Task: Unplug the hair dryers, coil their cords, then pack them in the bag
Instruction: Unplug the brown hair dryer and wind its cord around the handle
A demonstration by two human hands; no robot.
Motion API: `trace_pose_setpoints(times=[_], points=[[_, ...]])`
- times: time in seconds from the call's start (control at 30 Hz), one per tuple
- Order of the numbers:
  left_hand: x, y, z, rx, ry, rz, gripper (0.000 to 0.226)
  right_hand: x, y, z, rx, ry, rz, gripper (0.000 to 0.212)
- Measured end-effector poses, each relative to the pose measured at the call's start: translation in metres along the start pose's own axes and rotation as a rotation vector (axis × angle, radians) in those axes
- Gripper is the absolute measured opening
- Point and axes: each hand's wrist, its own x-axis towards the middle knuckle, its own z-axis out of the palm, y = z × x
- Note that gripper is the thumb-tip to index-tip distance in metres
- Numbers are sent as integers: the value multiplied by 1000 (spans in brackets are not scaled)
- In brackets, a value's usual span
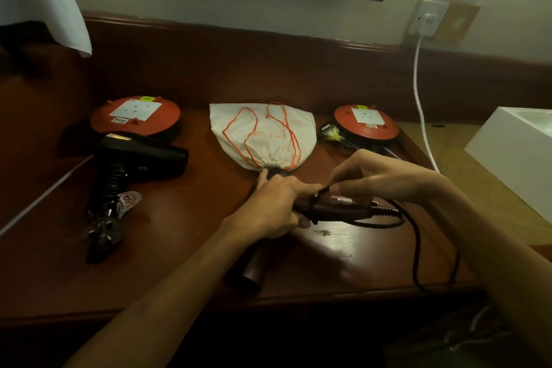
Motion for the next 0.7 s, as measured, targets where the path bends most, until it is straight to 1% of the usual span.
trace_pose_setpoints(times=[0.13, 0.2, 0.33, 0.43, 0.6, 0.7], points=[[0, -3, -1, -56, 33, 7, 62, 6, -10, 11, -228, 26, -38, 20], [-1, -1, -1, -35, 26, 2, 54, 8, -11, 16, -274, 32, -37, 21], [1, 1, -2, -18, -38, -25, 49, 4, -12, 21, -266, 58, -38, 20], [2, 0, 0, -46, -29, -34, 44, 0, -13, 25, -239, 76, -31, 22], [-2, -1, -3, -44, -22, -53, 55, -8, -12, 39, -196, 168, 10, 24], [-3, 1, -4, -33, -17, -55, 52, -14, -13, 60, -246, 271, 37, 25]])
